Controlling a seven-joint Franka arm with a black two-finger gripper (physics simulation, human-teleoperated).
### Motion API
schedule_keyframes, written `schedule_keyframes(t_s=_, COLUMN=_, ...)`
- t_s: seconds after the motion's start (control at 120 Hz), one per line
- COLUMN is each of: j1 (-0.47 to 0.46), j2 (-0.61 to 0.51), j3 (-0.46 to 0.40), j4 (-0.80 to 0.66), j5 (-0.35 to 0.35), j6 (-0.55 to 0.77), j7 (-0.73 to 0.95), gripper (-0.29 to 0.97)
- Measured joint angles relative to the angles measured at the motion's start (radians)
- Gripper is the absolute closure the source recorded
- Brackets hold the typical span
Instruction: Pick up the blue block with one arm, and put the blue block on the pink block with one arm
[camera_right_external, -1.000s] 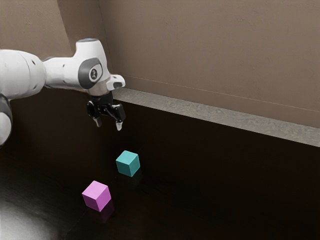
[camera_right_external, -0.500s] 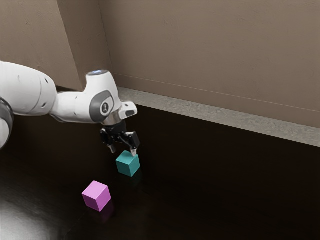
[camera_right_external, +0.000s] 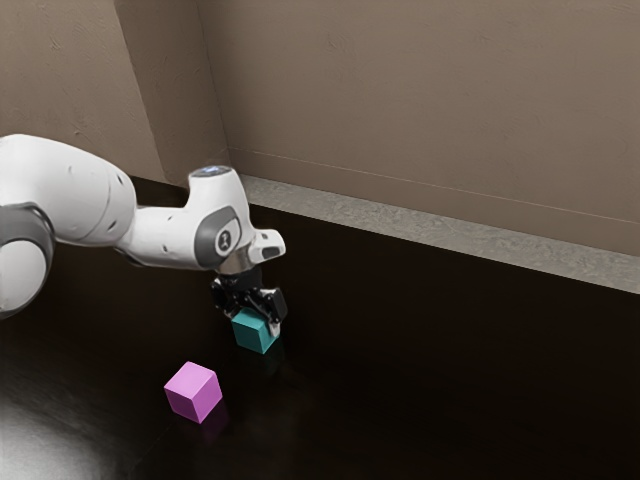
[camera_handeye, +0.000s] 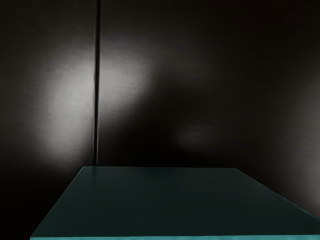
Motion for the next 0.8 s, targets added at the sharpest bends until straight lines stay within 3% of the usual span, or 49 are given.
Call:
schedule_keyframes(t_s=0.267, j1=-0.025, j2=-0.029, j3=0.000, j4=-0.002, j5=0.013, j6=0.004, j7=0.007, gripper=0.39)
schedule_keyframes(t_s=0.408, j1=-0.033, j2=-0.165, j3=0.003, j4=-0.086, j5=0.033, j6=-0.013, j7=0.001, gripper=0.39)
schedule_keyframes(t_s=0.642, j1=-0.030, j2=-0.551, j3=0.003, j4=-0.350, j5=0.072, j6=-0.083, j7=-0.007, gripper=0.37)
schedule_keyframes(t_s=0.8, j1=-0.026, j2=-0.674, j3=0.001, j4=-0.499, j5=0.118, j6=-0.123, j7=-0.026, gripper=0.37)
